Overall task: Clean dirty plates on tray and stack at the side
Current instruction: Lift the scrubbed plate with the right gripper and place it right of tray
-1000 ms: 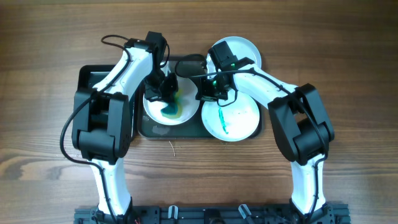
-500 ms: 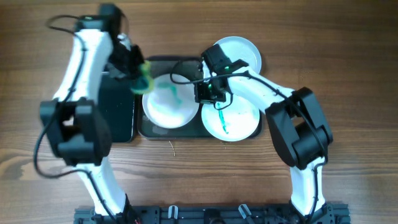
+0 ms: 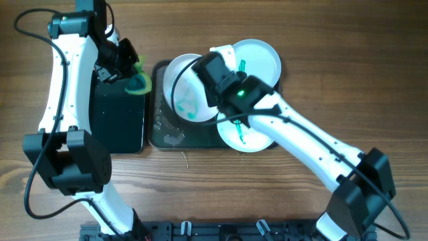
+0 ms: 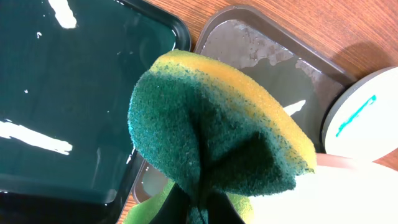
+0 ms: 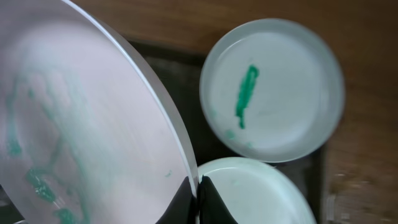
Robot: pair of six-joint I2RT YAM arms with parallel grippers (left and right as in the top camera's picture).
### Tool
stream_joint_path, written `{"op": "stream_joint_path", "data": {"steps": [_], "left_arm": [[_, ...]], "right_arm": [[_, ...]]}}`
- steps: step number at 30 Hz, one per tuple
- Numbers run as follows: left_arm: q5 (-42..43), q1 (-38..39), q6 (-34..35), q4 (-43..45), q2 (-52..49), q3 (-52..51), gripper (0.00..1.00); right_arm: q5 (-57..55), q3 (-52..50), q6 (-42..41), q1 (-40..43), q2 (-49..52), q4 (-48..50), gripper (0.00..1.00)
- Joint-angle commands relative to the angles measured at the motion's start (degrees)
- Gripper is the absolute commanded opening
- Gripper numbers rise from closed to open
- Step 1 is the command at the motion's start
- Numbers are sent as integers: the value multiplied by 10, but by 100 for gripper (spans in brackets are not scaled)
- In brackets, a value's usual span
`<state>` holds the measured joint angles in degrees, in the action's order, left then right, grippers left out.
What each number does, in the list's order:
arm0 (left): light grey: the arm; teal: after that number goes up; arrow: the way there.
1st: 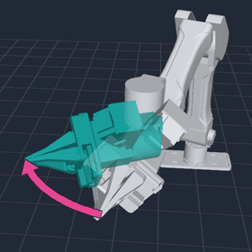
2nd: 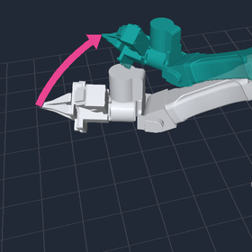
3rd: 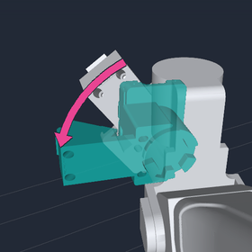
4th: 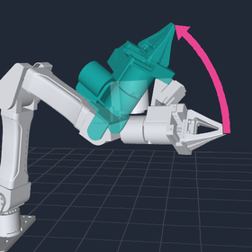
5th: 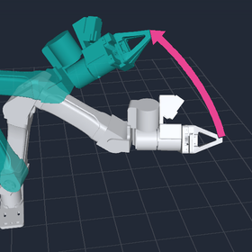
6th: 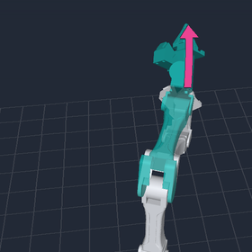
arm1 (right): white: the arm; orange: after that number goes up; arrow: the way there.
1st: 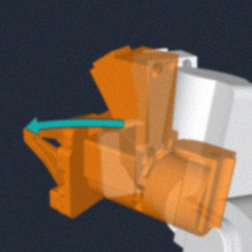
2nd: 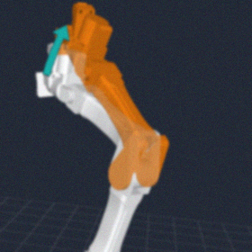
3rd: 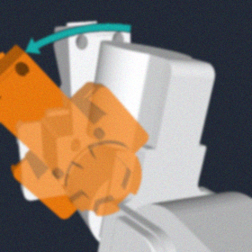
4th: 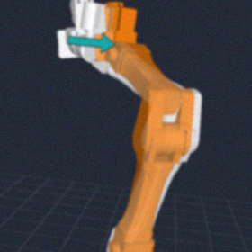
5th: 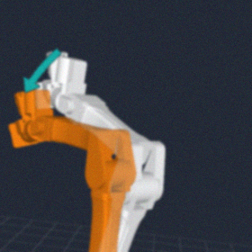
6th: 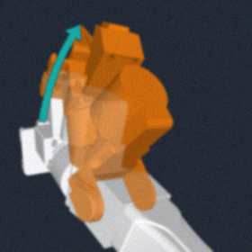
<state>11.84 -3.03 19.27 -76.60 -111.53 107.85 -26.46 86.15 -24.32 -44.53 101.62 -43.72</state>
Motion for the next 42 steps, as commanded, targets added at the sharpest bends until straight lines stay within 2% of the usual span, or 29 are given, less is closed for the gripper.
{"op": "stream_joint_path", "data": {"steps": [1, 4, 12, 14, 24, 27, 32, 36, 38, 42], "left_arm": [[1, 3, 7, -2, 6, 5, 4], [1, 3, 7, -1, 6, 5, 4], [1, 7, 7, 7, 6, 4, 4], [0, 14, 7, 11, 6, 4, 4], [0, 56, 11, 14, 6, 4, 4], [-4, 63, 11, 10, 6, 4, 4], [-49, 68, 11, 9, 6, 4, 4], [-49, 69, 12, 14, 6, 4, 4], [-49, 69, 12, 21, 6, 4, 4], [-49, 73, 11, 17, 6, 4, 4]], "right_arm": [[-205, 10, 34, -42, -9, -10, 4], [-309, 10, 35, -78, -9, -10, 4], [-476, 10, 59, -130, -8, -7, 4], [-488, 10, 79, -135, -8, 2, 4], [-470, 9, 78, -138, -8, 19, 4], [-362, 9, 75, -133, -8, 10, 4], [-100, 9, -19, -64, -8, -19, 4], [96, 9, -57, 34, -8, -34, 4], [229, 9, -56, 111, -9, -33, 4], [384, 9, -39, 217, -19, -34, 4]]}}
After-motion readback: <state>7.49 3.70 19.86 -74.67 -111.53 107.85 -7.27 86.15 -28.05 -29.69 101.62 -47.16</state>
